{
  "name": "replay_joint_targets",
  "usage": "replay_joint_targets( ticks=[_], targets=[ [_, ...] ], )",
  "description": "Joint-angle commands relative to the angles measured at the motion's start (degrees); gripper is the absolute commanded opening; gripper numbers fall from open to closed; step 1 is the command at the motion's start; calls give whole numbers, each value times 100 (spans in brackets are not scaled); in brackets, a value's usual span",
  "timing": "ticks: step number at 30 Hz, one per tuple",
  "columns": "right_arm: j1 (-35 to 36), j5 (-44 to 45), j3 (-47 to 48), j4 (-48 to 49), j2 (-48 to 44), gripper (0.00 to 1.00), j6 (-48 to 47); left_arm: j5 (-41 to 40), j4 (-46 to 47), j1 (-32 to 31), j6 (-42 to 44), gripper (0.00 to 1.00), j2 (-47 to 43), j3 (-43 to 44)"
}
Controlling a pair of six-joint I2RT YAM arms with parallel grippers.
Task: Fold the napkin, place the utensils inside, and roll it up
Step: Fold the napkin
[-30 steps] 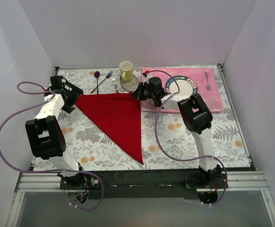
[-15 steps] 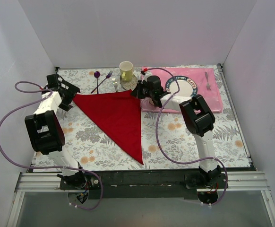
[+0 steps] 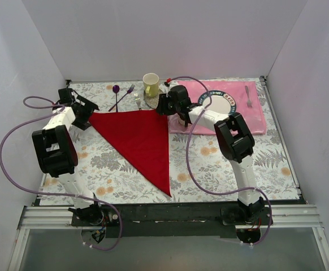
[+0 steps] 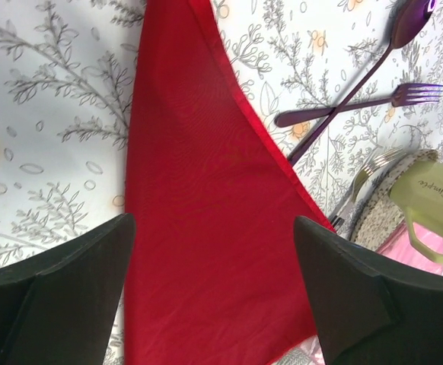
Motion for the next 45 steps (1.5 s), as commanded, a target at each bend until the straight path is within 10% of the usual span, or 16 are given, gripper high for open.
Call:
replay_joint_targets(
  ticks=[1, 11, 20, 45],
  targets=[
    [275, 970, 960, -1283, -230, 58, -976, 243, 229, 61, 123, 80, 201, 368],
    [1233, 263, -697, -2174, -2057, 65, -1611, 594, 282, 263, 290, 69, 737, 931],
    [1752, -575, -3711, -1506, -3982, 32, -961, 1016, 597, 281, 79, 63, 932, 800],
    [3124, -382, -4708, -556, -3483, 22, -336, 1210, 686, 290, -44, 64, 1142, 940]
  ],
)
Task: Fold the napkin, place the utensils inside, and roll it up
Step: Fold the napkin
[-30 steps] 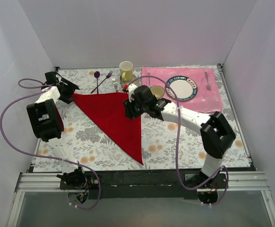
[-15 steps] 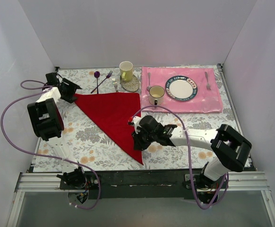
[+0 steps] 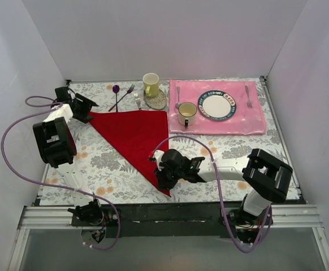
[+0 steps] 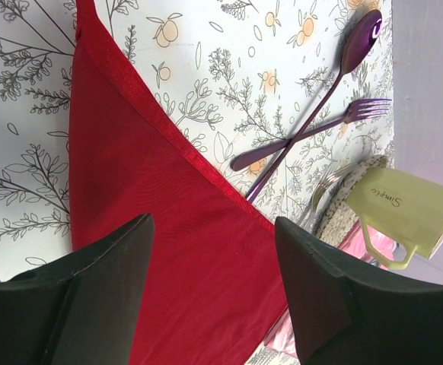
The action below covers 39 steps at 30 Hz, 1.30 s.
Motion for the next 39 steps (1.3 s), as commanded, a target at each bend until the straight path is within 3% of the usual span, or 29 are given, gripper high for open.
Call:
replay_joint_targets(
  ticks=[1, 12, 29, 39],
  targets=[
    [46, -5, -54, 190, 1, 22, 57, 123, 91, 19, 13, 64, 56, 127],
    [187, 285, -177, -487, -851, 26, 5, 114, 83, 19, 31, 64, -85, 144],
    [345, 118, -634, -74, -420, 27, 22, -8, 56, 45, 4, 64, 187, 469],
    [345, 285, -722, 22, -579, 27, 4, -175, -32, 186, 57, 54, 776, 1041]
  ],
)
